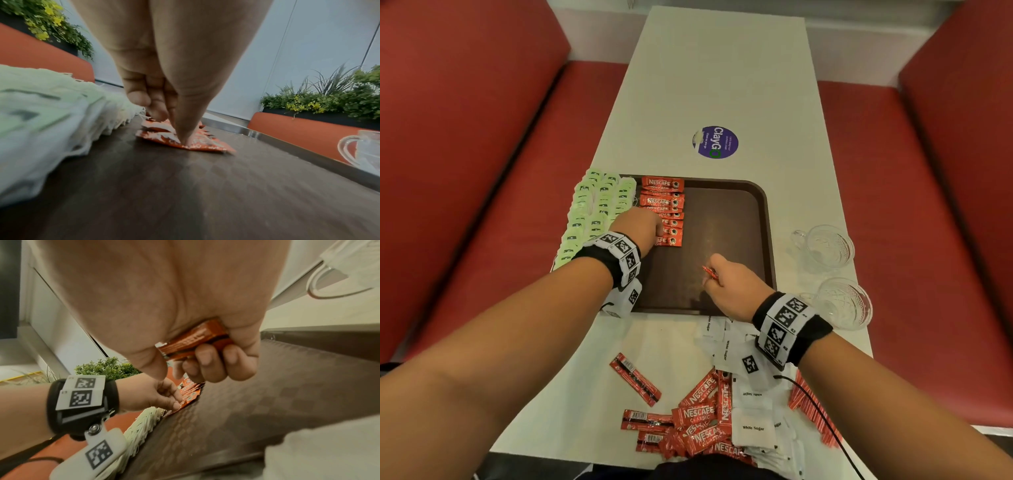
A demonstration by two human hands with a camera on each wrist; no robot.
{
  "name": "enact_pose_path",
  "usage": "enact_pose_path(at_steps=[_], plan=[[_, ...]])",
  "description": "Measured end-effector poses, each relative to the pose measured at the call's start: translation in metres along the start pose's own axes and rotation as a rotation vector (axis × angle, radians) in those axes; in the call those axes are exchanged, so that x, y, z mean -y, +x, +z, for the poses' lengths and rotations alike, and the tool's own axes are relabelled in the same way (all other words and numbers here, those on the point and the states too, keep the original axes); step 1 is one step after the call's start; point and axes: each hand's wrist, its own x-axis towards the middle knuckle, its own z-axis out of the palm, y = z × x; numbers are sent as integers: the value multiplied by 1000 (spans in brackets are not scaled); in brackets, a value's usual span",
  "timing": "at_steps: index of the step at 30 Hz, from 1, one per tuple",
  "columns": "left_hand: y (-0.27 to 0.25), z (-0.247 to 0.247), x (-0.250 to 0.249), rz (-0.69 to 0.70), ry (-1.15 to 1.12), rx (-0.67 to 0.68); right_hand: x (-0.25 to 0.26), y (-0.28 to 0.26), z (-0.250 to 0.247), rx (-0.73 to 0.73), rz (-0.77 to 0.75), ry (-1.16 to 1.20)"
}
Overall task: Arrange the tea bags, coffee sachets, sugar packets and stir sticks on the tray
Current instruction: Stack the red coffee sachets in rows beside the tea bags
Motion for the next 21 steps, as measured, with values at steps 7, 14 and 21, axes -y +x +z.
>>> enact_pose_path(at_steps=[7, 14, 21], plan=[[6, 0, -24, 33, -117, -162, 0, -6, -2, 17, 8, 63], [13, 8, -33, 28, -118, -105, -1, -6, -6, 4, 25, 76], [-24, -13, -33, 238, -440, -200, -13, 0, -8, -45, -28, 3]])
